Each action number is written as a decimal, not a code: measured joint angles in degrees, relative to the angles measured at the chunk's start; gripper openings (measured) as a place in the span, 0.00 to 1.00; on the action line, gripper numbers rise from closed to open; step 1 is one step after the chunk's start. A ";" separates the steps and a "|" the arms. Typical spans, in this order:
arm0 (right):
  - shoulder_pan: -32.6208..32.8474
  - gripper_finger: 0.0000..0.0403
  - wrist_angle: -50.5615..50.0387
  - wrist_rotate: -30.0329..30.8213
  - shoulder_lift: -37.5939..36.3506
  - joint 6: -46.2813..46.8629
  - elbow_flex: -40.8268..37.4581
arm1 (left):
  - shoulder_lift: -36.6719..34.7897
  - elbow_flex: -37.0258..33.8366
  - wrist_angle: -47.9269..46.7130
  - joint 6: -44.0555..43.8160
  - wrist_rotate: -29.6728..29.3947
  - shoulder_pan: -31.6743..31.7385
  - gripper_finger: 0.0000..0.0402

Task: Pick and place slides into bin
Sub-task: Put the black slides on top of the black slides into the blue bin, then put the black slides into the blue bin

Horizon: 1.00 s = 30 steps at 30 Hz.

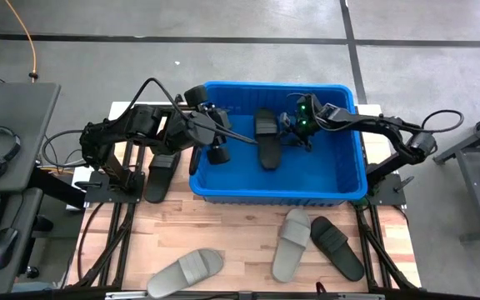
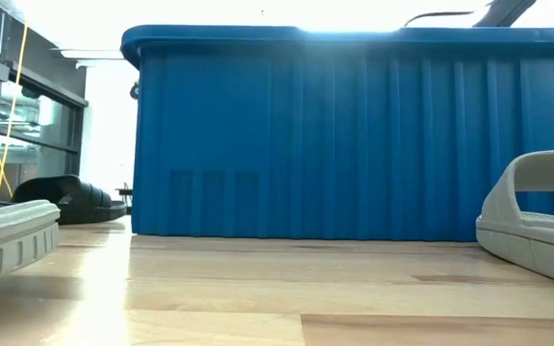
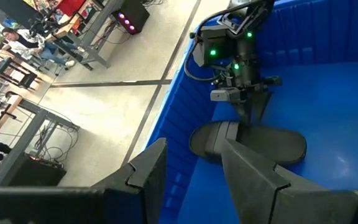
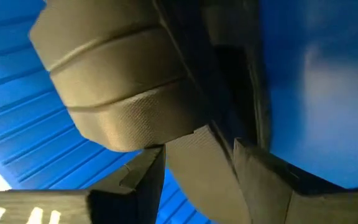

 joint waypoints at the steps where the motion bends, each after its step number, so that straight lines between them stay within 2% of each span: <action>1: 0.00 0.45 -1.05 0.94 -0.01 -1.03 0.70 | 0.00 0.01 -0.02 0.00 0.00 0.01 0.36; 10: 0.40 0.45 -4.47 2.00 0.00 -2.69 3.43 | 0.00 0.01 -0.25 -0.02 0.22 0.00 0.36; 24: 3.52 0.44 -4.86 3.96 -0.02 -2.87 3.50 | 0.00 0.01 -3.11 -0.44 0.59 0.00 0.36; 30: 3.34 0.44 -6.98 6.18 -2.92 -6.23 3.50 | 0.00 0.01 -3.47 -0.36 0.59 0.00 0.36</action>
